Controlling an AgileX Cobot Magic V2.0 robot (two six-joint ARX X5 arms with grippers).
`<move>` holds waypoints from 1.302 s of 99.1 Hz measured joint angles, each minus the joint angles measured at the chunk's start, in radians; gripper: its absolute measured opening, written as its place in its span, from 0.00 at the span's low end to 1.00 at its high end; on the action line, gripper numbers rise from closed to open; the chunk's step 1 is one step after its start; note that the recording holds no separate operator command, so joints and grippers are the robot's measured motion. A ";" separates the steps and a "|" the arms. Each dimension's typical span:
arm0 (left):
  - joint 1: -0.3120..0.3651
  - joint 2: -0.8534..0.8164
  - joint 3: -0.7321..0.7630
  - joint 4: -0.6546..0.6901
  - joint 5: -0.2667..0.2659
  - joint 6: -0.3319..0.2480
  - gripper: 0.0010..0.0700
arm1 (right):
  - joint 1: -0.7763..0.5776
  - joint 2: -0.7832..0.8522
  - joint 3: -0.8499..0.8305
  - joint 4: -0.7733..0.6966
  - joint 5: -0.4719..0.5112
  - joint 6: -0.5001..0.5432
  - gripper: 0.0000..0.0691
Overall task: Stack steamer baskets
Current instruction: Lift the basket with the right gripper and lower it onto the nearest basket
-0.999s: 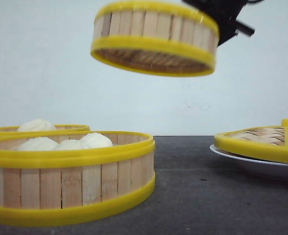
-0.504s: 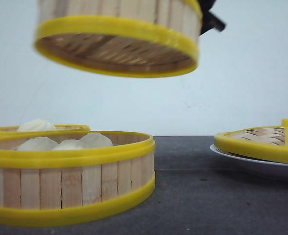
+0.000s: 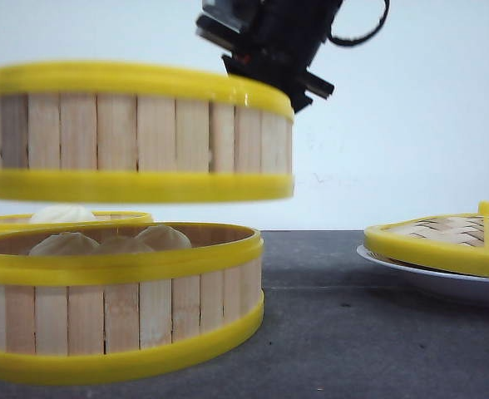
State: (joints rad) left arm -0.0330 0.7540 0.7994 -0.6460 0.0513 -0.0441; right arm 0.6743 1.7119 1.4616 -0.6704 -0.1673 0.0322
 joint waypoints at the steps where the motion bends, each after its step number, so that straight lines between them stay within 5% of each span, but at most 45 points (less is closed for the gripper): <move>1: 0.000 0.000 0.000 0.000 0.000 0.000 0.84 | -0.001 0.000 -0.003 0.004 0.000 0.001 0.04; 129: 0.000 0.000 0.000 0.001 0.000 0.000 0.84 | 0.027 0.092 -0.025 0.100 0.042 0.100 0.04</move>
State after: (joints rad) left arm -0.0330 0.7540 0.7994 -0.6453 0.0513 -0.0441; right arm 0.7017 1.8034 1.4368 -0.5701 -0.1249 0.1318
